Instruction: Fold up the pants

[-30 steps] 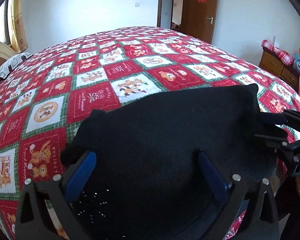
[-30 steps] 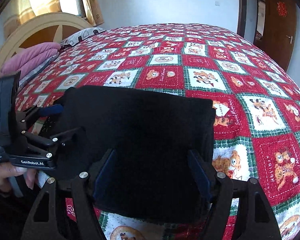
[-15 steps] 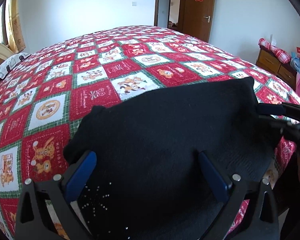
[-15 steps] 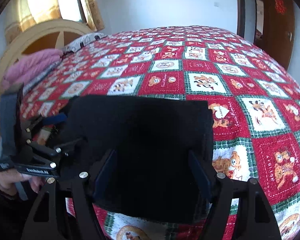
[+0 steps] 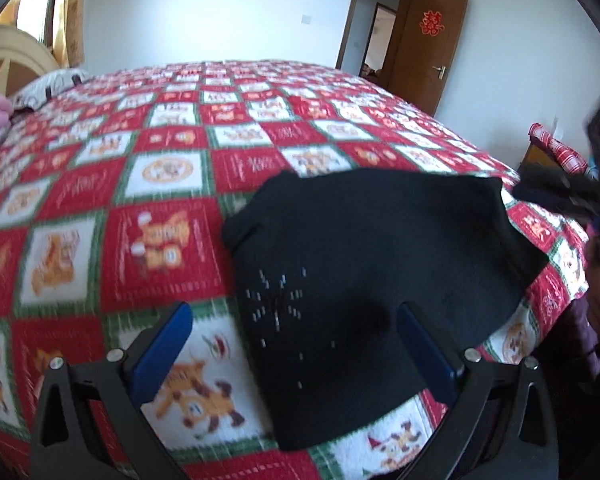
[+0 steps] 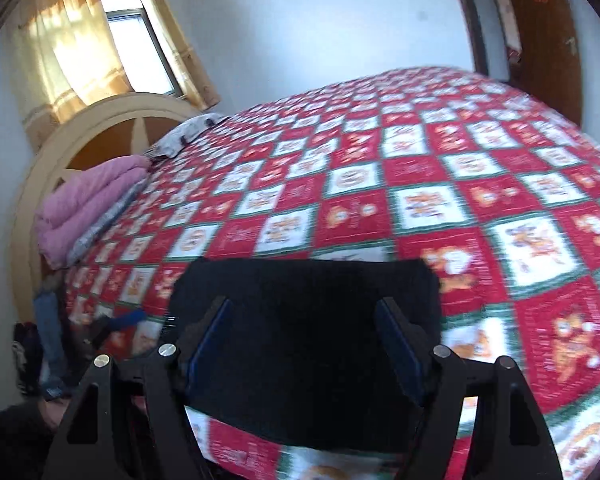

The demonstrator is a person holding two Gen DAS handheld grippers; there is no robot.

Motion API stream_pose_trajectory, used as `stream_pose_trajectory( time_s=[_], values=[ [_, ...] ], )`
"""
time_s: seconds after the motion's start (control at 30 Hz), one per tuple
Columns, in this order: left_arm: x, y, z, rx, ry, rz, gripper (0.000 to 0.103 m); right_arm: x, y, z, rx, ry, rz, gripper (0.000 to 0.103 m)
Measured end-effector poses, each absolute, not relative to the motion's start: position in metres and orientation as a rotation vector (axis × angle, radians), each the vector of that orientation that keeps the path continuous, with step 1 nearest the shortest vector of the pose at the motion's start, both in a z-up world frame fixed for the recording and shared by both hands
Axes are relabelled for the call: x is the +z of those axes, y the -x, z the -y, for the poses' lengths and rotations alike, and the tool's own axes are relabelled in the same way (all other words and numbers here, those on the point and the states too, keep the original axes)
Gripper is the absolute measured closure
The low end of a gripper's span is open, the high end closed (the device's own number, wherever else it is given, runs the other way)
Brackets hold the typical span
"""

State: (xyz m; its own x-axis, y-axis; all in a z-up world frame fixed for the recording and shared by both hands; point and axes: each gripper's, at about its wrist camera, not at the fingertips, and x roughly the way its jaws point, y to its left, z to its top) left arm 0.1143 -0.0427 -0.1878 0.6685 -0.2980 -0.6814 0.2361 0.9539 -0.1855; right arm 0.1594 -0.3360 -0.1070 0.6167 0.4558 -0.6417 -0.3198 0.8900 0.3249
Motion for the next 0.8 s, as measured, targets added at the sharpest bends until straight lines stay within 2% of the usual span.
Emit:
stream_pose_trajectory(
  time_s=[0.27, 0.53, 0.7, 0.77, 0.8],
  values=[
    [-0.206, -0.111, 0.050, -0.313, 0.051, -0.792, 0.000, -0.123, -0.265, 0.229, 0.639, -0.171, -1.028, 0.029],
    [-0.213, -0.108, 0.052, -0.322, 0.003, -0.760, 0.000, -0.162, -0.305, 0.141, 0.775, 0.022, -1.351, 0.030],
    [-0.215, -0.107, 0.052, -0.327, -0.001, -0.749, 0.000, -0.158, -0.296, 0.110, 0.729, 0.282, -1.279, 0.031],
    [-0.215, -0.108, 0.053, -0.326, -0.005, -0.745, 0.000, -0.147, -0.294, 0.103, 0.762, 0.305, -1.246, 0.047],
    [-0.215, -0.108, 0.052, -0.327, -0.004, -0.744, 0.000, -0.143, -0.292, 0.099, 0.786, 0.317, -1.242, 0.050]
  ],
)
